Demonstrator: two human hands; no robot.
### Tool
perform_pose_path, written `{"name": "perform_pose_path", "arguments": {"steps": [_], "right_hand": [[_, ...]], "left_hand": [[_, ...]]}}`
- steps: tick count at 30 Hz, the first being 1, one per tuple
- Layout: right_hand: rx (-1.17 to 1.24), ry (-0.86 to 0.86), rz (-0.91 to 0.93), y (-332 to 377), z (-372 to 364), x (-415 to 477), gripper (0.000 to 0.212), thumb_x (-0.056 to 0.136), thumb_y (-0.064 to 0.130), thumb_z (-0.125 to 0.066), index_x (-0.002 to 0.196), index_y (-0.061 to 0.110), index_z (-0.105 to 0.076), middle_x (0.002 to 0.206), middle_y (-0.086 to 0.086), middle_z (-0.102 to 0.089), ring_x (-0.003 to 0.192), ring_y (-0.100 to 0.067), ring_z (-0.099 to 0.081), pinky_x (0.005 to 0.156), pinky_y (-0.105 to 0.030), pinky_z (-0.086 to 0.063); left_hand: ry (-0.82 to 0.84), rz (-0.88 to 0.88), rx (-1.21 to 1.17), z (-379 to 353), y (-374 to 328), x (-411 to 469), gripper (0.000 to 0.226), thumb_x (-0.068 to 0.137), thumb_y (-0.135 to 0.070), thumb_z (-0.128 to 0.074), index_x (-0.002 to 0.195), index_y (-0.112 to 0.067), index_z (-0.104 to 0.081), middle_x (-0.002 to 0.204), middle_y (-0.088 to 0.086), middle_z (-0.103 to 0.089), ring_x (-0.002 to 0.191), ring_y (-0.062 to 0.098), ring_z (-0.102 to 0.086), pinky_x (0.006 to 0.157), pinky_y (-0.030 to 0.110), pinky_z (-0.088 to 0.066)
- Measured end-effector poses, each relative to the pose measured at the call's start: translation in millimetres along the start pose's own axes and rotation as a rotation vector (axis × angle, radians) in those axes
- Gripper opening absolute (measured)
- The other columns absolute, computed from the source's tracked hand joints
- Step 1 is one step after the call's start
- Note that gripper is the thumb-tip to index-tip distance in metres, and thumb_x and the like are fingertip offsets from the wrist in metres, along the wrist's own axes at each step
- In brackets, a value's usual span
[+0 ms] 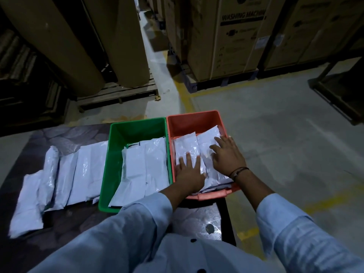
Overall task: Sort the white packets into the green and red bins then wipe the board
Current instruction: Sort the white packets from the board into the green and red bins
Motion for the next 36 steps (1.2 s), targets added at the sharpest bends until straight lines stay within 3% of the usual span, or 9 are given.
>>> {"name": "perform_pose_path", "arguments": {"steps": [6,9,14,16,20,29,36], "right_hand": [[-0.059,0.018,0.0,4,0,-1,0.035,0.083,0.025,-0.059,0.115,0.016,-0.071,0.139,-0.016,-0.057,0.136,-0.036,-0.044,0.12,-0.055,-0.023],[-0.054,0.019,-0.013,6,2,1,0.036,0.082,0.024,-0.061,0.115,0.015,-0.071,0.139,-0.017,-0.057,0.135,-0.037,-0.045,0.12,-0.055,-0.021],[0.015,-0.005,-0.029,20,7,8,0.037,0.086,0.029,-0.056,0.116,0.013,-0.071,0.142,-0.017,-0.055,0.138,-0.037,-0.042,0.121,-0.052,-0.017],[0.091,-0.02,-0.047,32,11,15,0.045,0.086,0.034,-0.045,0.117,0.012,-0.069,0.141,-0.017,-0.055,0.137,-0.037,-0.042,0.12,-0.05,-0.02],[0.253,-0.097,-0.042,68,17,32,0.044,0.081,0.022,-0.05,0.118,0.005,-0.068,0.139,-0.023,-0.056,0.135,-0.044,-0.045,0.115,-0.055,-0.03],[0.32,-0.11,0.057,185,27,68,0.056,0.089,0.013,-0.057,0.144,0.006,-0.049,0.152,-0.021,-0.042,0.145,-0.039,-0.031,0.123,-0.05,-0.017],[0.327,-0.089,0.174,294,23,91,0.06,0.089,0.012,-0.056,0.147,0.004,-0.045,0.153,-0.021,-0.041,0.146,-0.04,-0.029,0.123,-0.053,-0.017]], "left_hand": [[0.077,0.027,0.047,-6,-1,5,0.082,0.104,-0.062,-0.029,0.161,-0.024,0.016,0.163,0.018,0.032,0.151,0.048,0.021,0.122,0.059,0.008],[0.07,0.011,0.092,3,-2,3,0.081,0.104,-0.062,-0.03,0.163,-0.021,0.008,0.166,0.022,0.021,0.153,0.051,0.009,0.123,0.06,0.002],[-0.314,-0.104,0.214,57,-5,-3,0.07,0.097,-0.049,-0.056,0.156,-0.016,-0.035,0.166,0.02,-0.024,0.149,0.043,-0.029,0.123,0.055,-0.016],[-0.442,-0.129,0.174,80,3,-8,0.056,0.098,-0.04,-0.054,0.149,-0.017,-0.047,0.163,0.019,-0.032,0.146,0.043,-0.035,0.121,0.055,-0.022],[-0.531,-0.046,0.121,113,43,-24,0.048,0.097,-0.037,-0.051,0.142,-0.02,-0.052,0.16,0.016,-0.037,0.143,0.04,-0.038,0.12,0.054,-0.026],[-0.6,0.129,0.022,141,172,-75,0.048,0.098,-0.039,-0.053,0.141,-0.018,-0.057,0.159,0.014,-0.041,0.143,0.037,-0.04,0.119,0.051,-0.03],[-0.66,0.244,-0.051,150,281,-120,0.046,0.096,-0.039,-0.055,0.137,-0.019,-0.06,0.155,0.012,-0.047,0.138,0.035,-0.047,0.114,0.049,-0.035]]}}
Point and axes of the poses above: each hand's wrist, its own x-axis towards the middle knuckle, its own z-axis out of the back of the hand, y = z × x, the point moved 4 cm from there along x, towards the middle knuckle
